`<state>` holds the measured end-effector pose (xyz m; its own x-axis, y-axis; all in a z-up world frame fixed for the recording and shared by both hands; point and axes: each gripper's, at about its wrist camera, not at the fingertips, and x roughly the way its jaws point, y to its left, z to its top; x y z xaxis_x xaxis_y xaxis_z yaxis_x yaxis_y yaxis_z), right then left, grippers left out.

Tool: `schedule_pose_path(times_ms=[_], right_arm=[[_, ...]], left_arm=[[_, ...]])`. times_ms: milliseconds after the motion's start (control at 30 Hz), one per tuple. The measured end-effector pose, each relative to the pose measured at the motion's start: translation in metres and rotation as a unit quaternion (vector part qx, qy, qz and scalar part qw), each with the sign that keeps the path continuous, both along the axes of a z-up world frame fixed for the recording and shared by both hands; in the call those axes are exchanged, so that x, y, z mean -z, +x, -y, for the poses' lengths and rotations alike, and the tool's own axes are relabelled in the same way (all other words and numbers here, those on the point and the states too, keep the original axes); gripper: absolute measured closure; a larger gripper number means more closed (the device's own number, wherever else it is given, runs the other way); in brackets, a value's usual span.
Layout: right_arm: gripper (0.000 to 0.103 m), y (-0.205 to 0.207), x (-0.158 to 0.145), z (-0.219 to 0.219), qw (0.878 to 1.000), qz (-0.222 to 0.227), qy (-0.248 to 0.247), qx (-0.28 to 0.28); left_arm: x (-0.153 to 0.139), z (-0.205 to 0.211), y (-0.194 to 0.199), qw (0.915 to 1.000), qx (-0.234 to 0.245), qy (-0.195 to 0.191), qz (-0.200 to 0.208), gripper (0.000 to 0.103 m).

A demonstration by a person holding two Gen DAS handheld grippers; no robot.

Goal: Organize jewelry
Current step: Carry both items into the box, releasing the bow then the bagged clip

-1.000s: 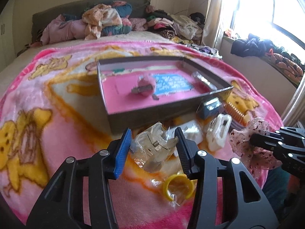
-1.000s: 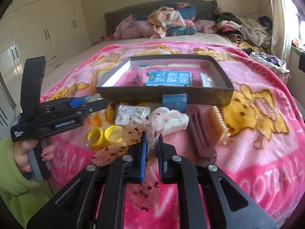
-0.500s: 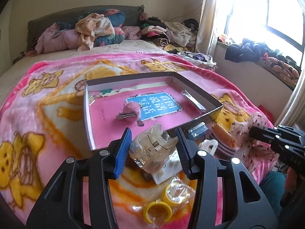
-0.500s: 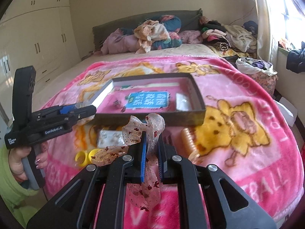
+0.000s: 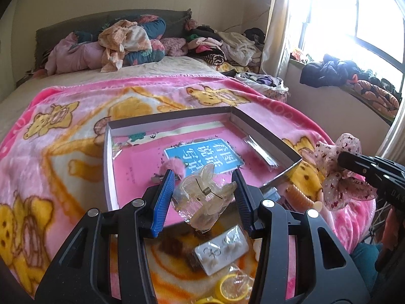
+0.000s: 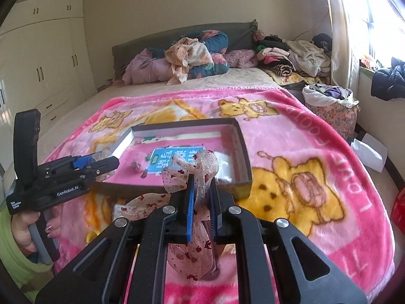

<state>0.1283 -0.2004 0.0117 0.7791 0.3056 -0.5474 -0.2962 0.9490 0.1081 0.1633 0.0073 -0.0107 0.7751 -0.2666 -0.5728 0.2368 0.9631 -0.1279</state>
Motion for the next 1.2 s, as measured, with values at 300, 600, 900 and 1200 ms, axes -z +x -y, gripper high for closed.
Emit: schedule_pose_path(times_ms=[300, 600, 900, 1200], right_arm=[[0.093, 0.024, -0.007, 0.002, 1.0, 0.008, -0.001, 0.007], [0.093, 0.047, -0.011, 0.003, 1.0, 0.012, 0.004, 0.017], [0.093, 0.067, -0.008, -0.002, 1.0, 0.009, -0.002, 0.015], [0.093, 0.088, 0.003, -0.014, 1.0, -0.004, -0.004, 0.002]], left_arm=[[0.001, 0.0, 0.018, 1.0, -0.001, 0.002, 0.003, 0.065], [0.012, 0.0, 0.026, 0.9999, 0.0, 0.01, -0.009, 0.065], [0.027, -0.001, 0.033, 0.9995, -0.003, 0.022, -0.023, 0.065], [0.04, -0.002, 0.044, 0.9986, -0.012, 0.036, -0.037, 0.065]])
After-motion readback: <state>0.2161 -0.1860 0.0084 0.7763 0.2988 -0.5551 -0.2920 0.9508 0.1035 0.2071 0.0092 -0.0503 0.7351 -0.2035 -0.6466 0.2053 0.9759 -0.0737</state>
